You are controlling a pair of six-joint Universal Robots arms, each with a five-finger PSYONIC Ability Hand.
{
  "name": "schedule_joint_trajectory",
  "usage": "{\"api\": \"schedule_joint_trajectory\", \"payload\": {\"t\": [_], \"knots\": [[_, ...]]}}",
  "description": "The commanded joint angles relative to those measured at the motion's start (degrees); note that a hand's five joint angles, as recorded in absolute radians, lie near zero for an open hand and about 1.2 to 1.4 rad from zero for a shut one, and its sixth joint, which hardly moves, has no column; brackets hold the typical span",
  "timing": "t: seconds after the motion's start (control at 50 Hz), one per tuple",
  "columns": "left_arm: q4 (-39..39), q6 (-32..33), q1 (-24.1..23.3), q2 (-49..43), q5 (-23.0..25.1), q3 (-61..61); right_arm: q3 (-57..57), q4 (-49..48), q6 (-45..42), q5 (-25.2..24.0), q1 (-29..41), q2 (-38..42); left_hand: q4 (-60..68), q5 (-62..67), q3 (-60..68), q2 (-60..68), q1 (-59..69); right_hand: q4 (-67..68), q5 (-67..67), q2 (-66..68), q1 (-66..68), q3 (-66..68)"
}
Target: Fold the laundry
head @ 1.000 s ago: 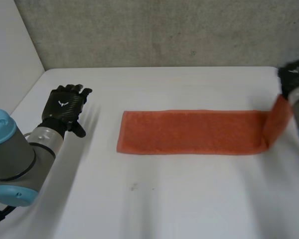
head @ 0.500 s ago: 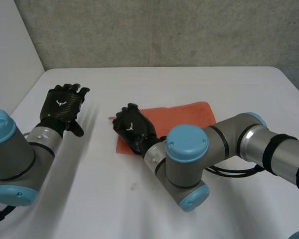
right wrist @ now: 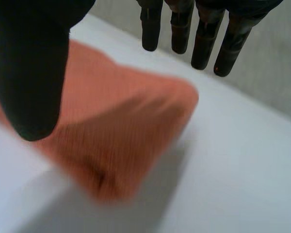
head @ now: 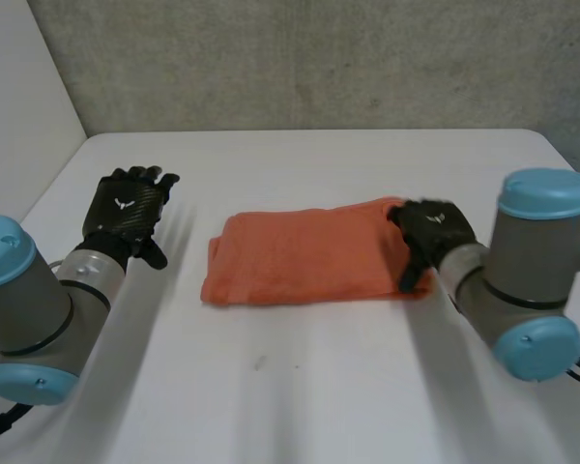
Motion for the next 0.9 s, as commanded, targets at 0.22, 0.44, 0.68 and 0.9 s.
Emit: {"api": "schedule_joint_trajectory", "payload": {"t": [0.22,0.44,0.68,0.9], "knots": [[0.00,0.00,-0.55,0.08,-0.12,-0.43,-2.08,-5.17,-1.30,-4.69,-6.55,5.59,-1.65,-2.66,-2.22,-1.40,-1.22,65.05,64.59,65.15,67.14,65.22],[0.00,0.00,-0.55,0.95,-0.65,-0.43,-16.84,-5.08,-4.73,-6.01,11.54,6.64,-1.65,-2.66,-2.22,-1.40,-1.22,65.05,64.59,65.15,67.14,65.22],[0.00,-0.09,0.24,1.84,-1.53,-0.43,-24.93,-4.29,-7.97,-10.42,26.67,21.75,-1.65,-2.66,-2.22,-1.40,-1.22,65.05,64.59,65.15,67.14,65.22],[-0.44,-0.79,-0.63,1.84,-1.53,1.33,-27.31,-4.20,-3.16,3.74,23.60,12.45,-1.65,-2.66,-2.22,-1.40,-1.22,-4.95,-5.41,-4.85,-2.86,-4.78]]}}
